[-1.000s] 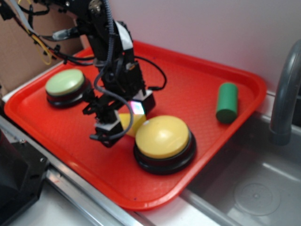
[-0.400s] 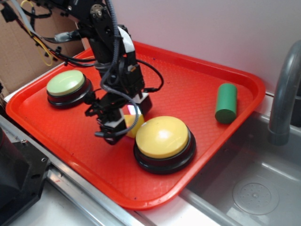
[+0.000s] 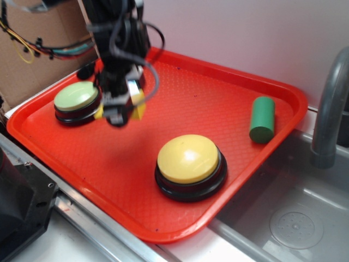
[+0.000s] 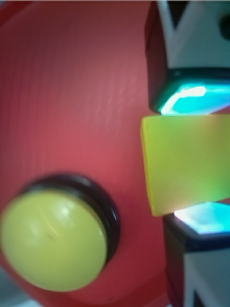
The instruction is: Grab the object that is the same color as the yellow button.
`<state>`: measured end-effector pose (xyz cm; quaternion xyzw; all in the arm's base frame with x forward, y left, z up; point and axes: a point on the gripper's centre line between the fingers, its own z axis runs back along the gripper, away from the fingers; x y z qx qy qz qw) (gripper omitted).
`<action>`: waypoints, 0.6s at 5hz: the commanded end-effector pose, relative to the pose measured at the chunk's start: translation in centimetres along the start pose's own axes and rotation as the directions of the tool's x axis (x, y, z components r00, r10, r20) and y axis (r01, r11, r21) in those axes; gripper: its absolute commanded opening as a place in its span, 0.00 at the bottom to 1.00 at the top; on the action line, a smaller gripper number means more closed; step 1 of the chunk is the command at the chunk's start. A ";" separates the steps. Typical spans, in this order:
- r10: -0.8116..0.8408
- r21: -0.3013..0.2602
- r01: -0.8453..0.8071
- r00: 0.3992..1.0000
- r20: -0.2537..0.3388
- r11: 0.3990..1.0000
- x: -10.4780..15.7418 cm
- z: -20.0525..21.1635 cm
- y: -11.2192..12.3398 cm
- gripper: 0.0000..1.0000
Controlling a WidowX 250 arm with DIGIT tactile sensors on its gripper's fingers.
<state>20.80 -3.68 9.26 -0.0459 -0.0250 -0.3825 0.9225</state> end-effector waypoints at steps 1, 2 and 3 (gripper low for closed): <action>0.472 0.088 -0.475 0.880 0.048 0.876 -0.6 8.8 2.2 0.00; 0.672 0.064 -0.678 0.734 0.092 0.732 -1.6 11.6 3.1 0.00; 0.820 0.045 -0.828 0.560 0.120 0.559 -2.1 12.4 3.6 0.00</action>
